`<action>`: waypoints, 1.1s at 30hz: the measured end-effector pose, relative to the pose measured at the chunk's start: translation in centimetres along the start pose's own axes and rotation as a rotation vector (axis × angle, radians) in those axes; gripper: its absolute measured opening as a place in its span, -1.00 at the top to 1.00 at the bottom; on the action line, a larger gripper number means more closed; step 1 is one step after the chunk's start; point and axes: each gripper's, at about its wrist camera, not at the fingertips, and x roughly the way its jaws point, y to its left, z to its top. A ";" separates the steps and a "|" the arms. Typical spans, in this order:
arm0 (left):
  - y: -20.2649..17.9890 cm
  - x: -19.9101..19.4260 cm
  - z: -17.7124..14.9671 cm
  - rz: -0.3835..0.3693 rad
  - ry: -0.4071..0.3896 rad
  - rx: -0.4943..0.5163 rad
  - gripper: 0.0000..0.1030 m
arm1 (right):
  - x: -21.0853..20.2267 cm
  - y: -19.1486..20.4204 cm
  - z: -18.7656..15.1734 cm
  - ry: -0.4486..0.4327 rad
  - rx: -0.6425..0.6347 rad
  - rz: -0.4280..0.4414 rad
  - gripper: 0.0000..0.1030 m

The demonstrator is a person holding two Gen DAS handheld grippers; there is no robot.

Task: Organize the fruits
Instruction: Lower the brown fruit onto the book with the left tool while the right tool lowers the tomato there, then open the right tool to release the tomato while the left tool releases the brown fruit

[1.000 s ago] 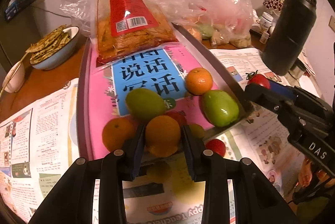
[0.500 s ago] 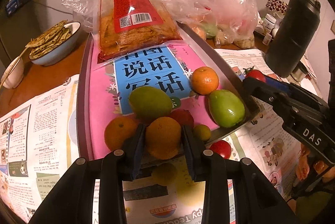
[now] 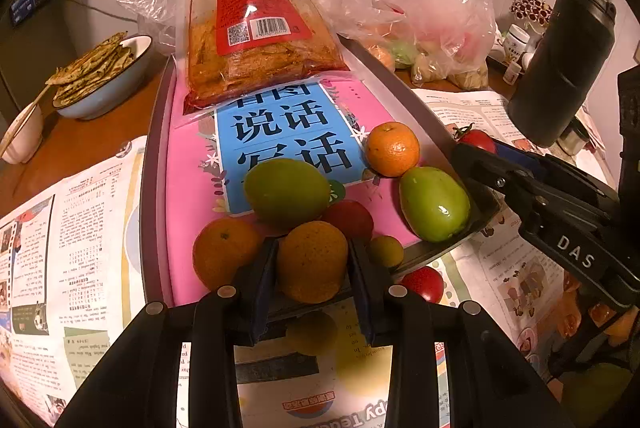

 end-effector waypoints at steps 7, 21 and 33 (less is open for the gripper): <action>0.1 -0.1 -0.1 -0.009 -0.003 -0.003 0.31 | 0.5 0.4 -0.2 0.004 -0.005 -0.011 0.41; 0.0 -0.2 -0.1 0.003 -0.005 -0.002 0.31 | 0.5 1.1 -0.5 0.002 -0.016 -0.028 0.40; -0.1 -0.3 -0.1 0.012 -0.008 -0.005 0.31 | -0.4 1.8 -1.2 -0.004 -0.013 -0.003 0.08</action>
